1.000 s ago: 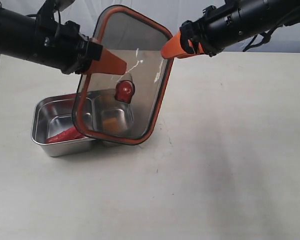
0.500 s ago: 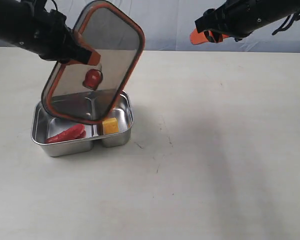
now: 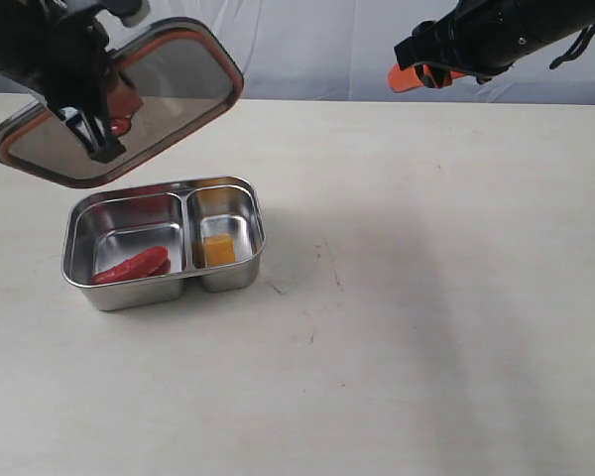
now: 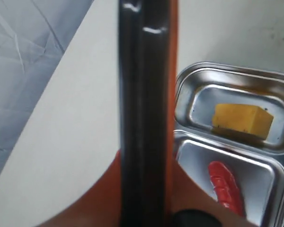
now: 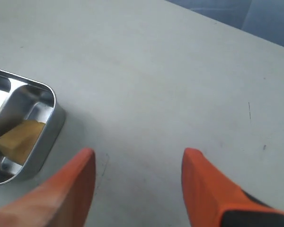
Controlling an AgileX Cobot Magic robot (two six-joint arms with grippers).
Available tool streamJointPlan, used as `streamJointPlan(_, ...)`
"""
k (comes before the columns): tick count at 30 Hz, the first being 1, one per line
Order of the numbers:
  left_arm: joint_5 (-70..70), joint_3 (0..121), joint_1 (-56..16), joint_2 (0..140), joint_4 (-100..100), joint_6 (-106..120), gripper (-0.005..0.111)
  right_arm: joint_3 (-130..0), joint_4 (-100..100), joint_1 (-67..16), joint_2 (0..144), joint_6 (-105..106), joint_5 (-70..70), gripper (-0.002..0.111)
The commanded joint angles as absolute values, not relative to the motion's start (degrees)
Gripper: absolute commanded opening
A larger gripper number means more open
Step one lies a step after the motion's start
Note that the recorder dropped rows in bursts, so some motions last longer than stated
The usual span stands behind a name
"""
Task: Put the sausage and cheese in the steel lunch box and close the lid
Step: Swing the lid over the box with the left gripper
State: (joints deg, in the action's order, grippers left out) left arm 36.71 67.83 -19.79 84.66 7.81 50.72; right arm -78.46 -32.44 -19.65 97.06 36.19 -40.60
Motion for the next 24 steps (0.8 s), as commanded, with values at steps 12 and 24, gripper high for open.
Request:
streamJointPlan(12, 31.38, 54.73, -37.91, 87.63, -49.35, 3.18, 0.000, -78.60, -31.39, -19.31, 96.64, 36.01, -40.20, 0.053)
streamJointPlan(24, 34.58, 51.18, -42.56, 94.05, -69.23, -17.50, 0.000, -78.60, -31.28, -19.31, 96.64, 36.01, -40.25, 0.053)
